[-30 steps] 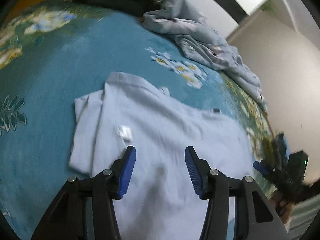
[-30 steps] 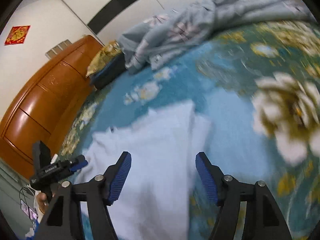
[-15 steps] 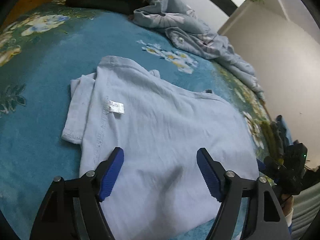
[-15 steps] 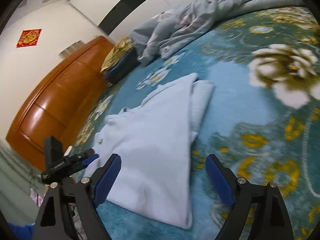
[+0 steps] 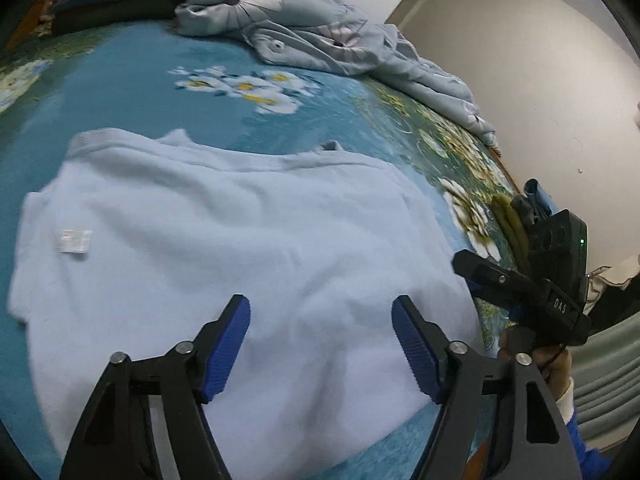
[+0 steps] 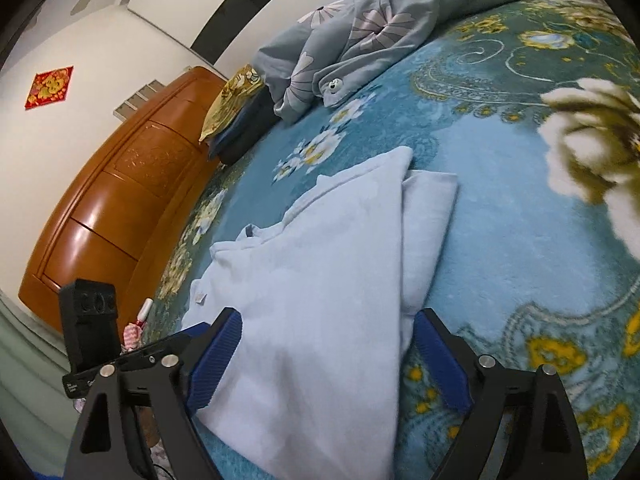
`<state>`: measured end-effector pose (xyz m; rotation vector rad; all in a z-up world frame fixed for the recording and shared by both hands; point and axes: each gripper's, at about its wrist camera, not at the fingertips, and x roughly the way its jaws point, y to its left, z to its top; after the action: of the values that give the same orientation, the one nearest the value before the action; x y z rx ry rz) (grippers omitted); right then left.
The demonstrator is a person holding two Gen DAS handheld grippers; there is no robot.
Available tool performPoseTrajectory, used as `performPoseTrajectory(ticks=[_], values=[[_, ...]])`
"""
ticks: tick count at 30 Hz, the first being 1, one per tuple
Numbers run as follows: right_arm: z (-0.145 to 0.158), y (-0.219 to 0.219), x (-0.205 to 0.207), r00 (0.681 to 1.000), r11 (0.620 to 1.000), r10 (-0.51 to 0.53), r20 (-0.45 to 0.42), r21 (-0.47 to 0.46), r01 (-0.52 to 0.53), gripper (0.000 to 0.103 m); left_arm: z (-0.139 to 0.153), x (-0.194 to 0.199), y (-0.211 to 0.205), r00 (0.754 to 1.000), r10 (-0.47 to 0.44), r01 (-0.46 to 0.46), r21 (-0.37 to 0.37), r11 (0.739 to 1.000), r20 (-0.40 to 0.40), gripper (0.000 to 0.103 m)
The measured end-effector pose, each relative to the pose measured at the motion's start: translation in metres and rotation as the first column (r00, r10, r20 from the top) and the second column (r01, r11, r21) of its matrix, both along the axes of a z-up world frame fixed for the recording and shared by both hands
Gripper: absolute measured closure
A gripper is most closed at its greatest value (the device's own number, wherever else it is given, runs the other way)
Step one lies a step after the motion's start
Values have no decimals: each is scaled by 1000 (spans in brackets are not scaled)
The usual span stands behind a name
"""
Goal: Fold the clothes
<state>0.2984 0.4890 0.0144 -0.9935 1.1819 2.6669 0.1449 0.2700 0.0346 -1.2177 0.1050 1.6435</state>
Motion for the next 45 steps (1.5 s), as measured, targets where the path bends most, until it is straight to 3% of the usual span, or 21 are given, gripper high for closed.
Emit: performPoseTrajectory(ticks=[7, 9, 12, 15, 18, 22, 25, 27, 32, 35, 39, 45], values=[[-2, -3, 5, 1000, 1000, 5, -26, -20, -6, 18, -3, -4, -1, 1000, 27, -27, 31, 999, 0, 85], [-3, 0, 9, 999, 999, 5, -35, -35, -6, 25, -2, -9, -4, 999, 42, -43, 54, 998, 12, 92], [-7, 10, 18, 998, 996, -46, -48, -80, 42, 36, -9, -14, -1, 999, 49, -50, 40, 998, 23, 93], [-9, 20, 19, 993, 989, -106, -41, -104, 101, 40, -20, -12, 1, 999, 48, -49, 16, 999, 25, 93], [-7, 24, 11, 990, 988, -141, -6, -59, 140, 40, -25, -14, -1, 998, 52, -54, 31, 998, 45, 93], [-5, 15, 0, 993, 993, -118, 33, 6, 118, 40, -30, -18, -4, 994, 59, -64, 54, 997, 91, 93], [-8, 8, 1, 998, 998, -61, 32, -14, 61, 53, -32, -17, -5, 995, 55, -60, 59, 996, 86, 93], [-12, 4, 2, 999, 998, -30, 28, -45, 31, 70, -33, -18, -5, 994, 56, -62, 62, 996, 94, 93], [-27, 12, 16, 999, 982, -41, -24, -184, 36, 83, -38, -24, -9, 988, 65, -77, 81, 994, 141, 94], [-28, 10, 24, 998, 977, -62, -31, -204, 54, 89, -42, -25, -9, 984, 83, -97, 81, 992, 159, 96], [-16, 4, 19, 997, 980, -77, -4, -187, 75, 93, -41, -24, -6, 983, 100, -112, 66, 992, 155, 96], [39, -17, -5, 999, 998, -38, 0, -59, 38, 94, -41, -23, -27, 971, 150, -172, 107, 979, 188, 96]])
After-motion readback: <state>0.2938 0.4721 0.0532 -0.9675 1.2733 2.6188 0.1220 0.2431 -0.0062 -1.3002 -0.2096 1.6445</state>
